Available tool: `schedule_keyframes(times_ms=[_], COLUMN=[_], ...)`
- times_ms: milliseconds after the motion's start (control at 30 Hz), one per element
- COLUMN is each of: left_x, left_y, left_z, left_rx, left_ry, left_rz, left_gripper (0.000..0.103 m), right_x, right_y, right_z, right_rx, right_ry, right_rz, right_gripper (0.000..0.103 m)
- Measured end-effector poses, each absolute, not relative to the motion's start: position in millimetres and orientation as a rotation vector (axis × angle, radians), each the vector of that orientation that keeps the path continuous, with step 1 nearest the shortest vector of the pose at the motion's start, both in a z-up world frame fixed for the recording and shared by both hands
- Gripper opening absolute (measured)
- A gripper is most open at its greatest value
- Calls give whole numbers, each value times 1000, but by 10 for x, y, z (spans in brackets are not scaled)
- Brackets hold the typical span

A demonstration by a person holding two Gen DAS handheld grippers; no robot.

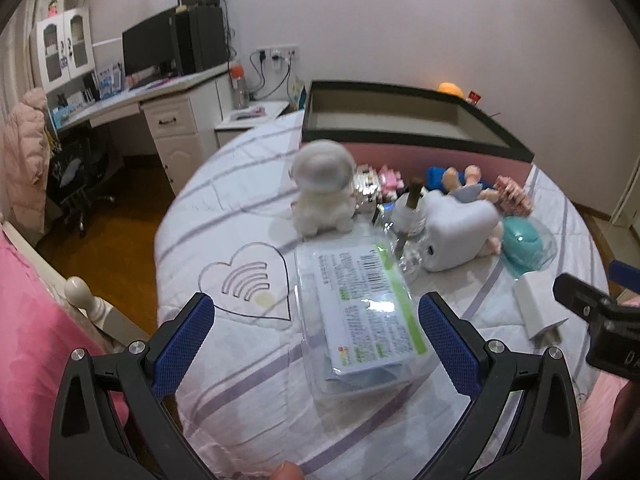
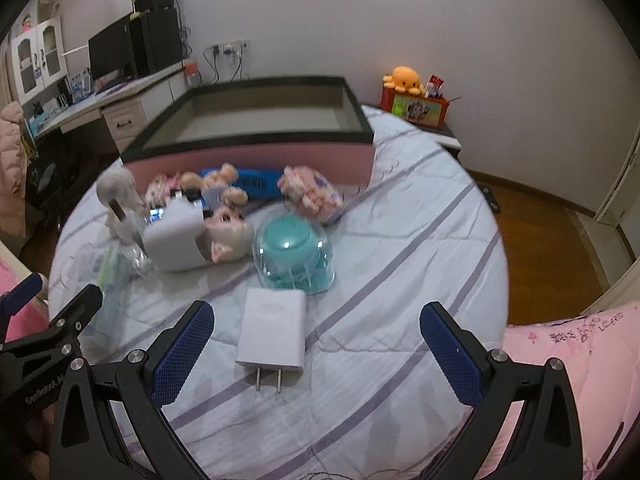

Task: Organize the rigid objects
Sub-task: 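Grasp the clear plastic box with the left tool while the right tool grasps the white charger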

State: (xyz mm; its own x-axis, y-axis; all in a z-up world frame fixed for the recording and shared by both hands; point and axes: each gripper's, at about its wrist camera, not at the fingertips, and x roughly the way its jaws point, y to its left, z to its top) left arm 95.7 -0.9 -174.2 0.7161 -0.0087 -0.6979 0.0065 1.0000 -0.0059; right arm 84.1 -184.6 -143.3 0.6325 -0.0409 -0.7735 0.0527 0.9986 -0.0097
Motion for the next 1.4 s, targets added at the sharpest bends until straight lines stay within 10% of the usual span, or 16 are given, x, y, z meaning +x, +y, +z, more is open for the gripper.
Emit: schedule_keyframes(times_ms=[533, 633, 767, 1400], left_x=[1158, 1156, 1151, 1103], left_y=[-62, -50, -32, 104], left_z=[-2058, -2046, -2009, -1476], left_rx=[-9, -15, -23, -24], left_ry=[851, 838, 826, 760], left_rz=[10, 8, -6, -56], left_gripper=[103, 99, 65, 64], right_x=[926, 902, 894, 800], right_y=[-1797, -1818, -1837, -1953], right_z=[-1857, -1828, -1791, -1347], right_rx=[-2, 3, 19, 83], right_ry=[944, 926, 920, 856], right_rz=[-2, 14, 35, 108], right_gripper=[92, 71, 41, 41])
